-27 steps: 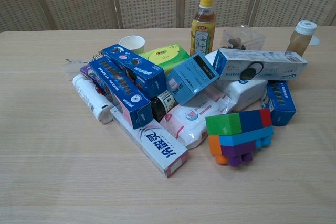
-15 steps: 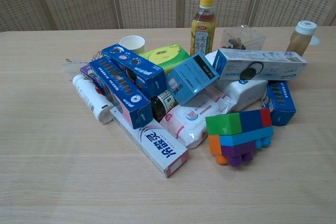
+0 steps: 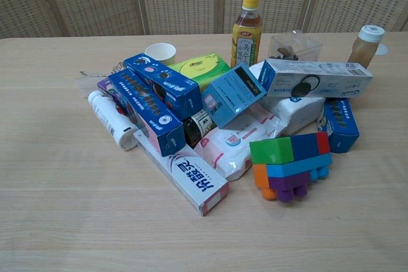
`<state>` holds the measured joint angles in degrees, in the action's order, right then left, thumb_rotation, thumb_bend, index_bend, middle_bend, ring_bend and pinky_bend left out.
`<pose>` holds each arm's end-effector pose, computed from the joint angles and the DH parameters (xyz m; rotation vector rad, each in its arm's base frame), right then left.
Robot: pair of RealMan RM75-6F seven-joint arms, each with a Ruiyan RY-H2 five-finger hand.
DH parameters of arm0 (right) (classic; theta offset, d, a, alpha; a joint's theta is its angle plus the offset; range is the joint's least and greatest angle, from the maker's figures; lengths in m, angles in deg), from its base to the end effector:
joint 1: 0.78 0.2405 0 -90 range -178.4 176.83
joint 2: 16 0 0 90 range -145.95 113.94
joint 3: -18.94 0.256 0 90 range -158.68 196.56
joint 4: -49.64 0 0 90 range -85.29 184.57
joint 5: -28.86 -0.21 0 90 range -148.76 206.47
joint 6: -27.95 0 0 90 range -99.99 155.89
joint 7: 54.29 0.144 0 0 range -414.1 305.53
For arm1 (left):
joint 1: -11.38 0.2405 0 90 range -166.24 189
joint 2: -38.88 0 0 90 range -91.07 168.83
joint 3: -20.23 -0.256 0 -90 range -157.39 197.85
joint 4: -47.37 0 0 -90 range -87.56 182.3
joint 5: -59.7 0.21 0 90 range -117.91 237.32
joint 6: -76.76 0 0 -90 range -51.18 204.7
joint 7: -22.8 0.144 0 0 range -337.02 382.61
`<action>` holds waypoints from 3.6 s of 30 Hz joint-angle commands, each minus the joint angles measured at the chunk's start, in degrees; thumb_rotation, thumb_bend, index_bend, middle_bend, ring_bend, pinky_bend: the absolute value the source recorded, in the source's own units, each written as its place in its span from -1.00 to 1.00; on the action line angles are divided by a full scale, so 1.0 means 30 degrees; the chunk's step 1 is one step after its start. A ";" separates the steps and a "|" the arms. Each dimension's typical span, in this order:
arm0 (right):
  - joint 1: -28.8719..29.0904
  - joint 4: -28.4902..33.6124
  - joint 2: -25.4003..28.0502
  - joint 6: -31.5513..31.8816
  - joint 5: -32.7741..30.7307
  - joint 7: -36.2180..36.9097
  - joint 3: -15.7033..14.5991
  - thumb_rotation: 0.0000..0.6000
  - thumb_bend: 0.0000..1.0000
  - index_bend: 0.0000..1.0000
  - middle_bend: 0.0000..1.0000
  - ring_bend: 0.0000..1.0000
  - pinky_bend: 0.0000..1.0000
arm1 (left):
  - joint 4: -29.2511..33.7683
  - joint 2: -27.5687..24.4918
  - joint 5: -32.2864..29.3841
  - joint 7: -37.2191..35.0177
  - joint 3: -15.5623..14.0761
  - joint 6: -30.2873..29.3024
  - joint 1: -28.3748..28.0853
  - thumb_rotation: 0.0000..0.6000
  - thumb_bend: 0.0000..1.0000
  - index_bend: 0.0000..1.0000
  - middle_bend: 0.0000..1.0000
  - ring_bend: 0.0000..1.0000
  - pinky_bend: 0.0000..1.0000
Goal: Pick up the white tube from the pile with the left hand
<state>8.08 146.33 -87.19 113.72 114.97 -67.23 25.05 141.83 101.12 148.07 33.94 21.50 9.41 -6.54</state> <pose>-0.2638 -0.2090 0.1250 1.4026 -0.7964 0.9832 -0.2748 0.2346 0.1201 -1.8107 -0.7765 -0.7235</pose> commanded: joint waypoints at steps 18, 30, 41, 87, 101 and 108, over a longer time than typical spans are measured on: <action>-0.1105 0.1006 0.1233 0.1321 -0.0175 -0.0568 -0.0055 -1.00 -0.61 -1.00 -0.75 -1.00 -1.00 | -0.4048 0.6090 -0.4185 0.3972 0.0945 0.7116 -0.5398 1.00 -0.25 -1.00 -0.89 -0.97 -1.00; -0.1238 0.1103 0.1350 0.1367 -0.0137 -0.0521 -0.0001 -1.00 -0.61 -1.00 -0.75 -1.00 -1.00 | -0.4512 0.6910 -0.5489 0.4282 0.0630 0.8046 -0.6329 1.00 -0.25 -1.00 -0.81 -0.96 -1.00; -0.0811 0.1092 0.0979 0.0916 -0.0035 -0.0679 0.0237 -1.00 -0.61 -1.00 -0.75 -1.00 -1.00 | -0.1606 0.3686 -0.4380 0.4345 -0.1539 0.6343 -0.4920 1.00 -0.25 -1.00 -0.30 -0.62 -1.00; -0.1341 0.1460 0.1277 0.1425 0.0198 0.0050 0.0201 -1.00 -0.61 -1.00 -0.75 -1.00 -1.00 | -0.6077 0.7054 -0.1556 0.1081 -0.0760 0.1605 -0.3810 1.00 -0.30 0.82 0.91 0.86 0.58; -0.1030 0.0628 0.0649 0.1014 0.0109 0.0632 0.0295 -1.00 -0.61 -1.00 -0.75 -1.00 -1.00 | 0.1092 0.1193 -0.1659 -0.0738 0.2557 -0.1886 -0.3652 1.00 -0.32 0.87 0.97 0.92 0.66; -0.0986 0.0355 0.0459 0.0930 0.0132 0.0883 0.0243 -1.00 -0.61 -1.00 -0.75 -1.00 -1.00 | 0.3846 -0.1336 -0.2853 -0.1399 0.4494 -0.2235 -0.3915 1.00 -0.34 0.87 0.97 0.92 0.66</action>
<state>5.12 147.44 -85.77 116.51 115.35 -64.62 25.80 151.55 98.86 140.84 30.50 33.35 3.17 -17.94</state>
